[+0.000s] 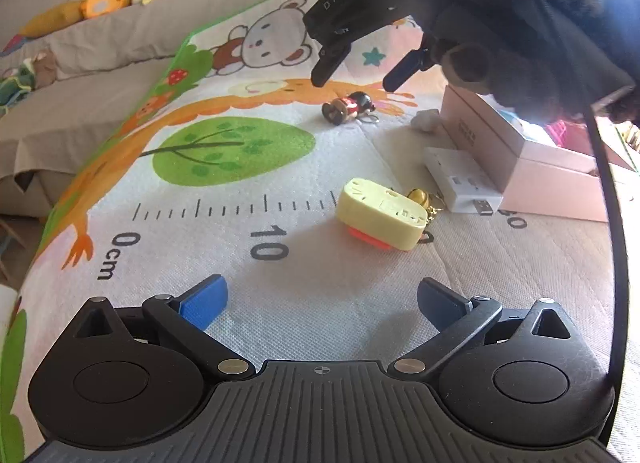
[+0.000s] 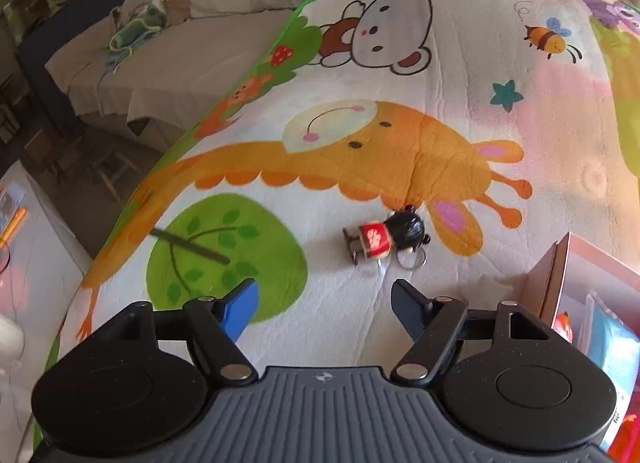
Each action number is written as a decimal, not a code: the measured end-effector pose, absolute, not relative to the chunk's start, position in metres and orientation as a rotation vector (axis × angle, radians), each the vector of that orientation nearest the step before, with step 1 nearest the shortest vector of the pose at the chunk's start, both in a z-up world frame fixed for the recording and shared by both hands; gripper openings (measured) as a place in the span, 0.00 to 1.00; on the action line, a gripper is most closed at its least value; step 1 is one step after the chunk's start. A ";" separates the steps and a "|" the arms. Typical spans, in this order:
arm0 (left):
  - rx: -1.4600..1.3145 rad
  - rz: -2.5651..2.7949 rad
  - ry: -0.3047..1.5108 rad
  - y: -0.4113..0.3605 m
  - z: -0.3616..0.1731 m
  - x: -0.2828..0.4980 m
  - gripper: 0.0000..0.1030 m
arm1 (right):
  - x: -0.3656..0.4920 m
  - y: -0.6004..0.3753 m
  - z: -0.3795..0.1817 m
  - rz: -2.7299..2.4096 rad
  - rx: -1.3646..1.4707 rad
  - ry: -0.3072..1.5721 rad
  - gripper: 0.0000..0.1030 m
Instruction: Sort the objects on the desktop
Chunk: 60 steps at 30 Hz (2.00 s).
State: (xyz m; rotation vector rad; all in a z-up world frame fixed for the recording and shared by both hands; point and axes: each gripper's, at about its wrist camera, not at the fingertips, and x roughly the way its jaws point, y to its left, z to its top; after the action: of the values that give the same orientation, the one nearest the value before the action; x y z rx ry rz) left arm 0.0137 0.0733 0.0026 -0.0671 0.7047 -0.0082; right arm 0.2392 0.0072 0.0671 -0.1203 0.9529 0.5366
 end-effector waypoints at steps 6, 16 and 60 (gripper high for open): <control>-0.093 -0.008 0.698 0.078 0.003 0.013 1.00 | 0.283 0.035 0.033 0.414 -0.160 0.944 0.73; -0.088 -0.008 0.700 0.078 0.003 0.014 1.00 | 0.282 0.016 0.033 0.430 -0.214 0.955 0.33; 0.003 -0.101 0.675 0.032 0.018 0.004 0.62 | -0.005 -0.191 0.001 0.382 -0.061 0.676 0.83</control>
State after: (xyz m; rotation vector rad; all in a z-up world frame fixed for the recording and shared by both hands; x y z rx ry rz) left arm 0.0036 0.0316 0.0178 0.0027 0.6749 -0.1014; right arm -0.0045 -0.1913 0.0007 -0.0613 0.6756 0.3817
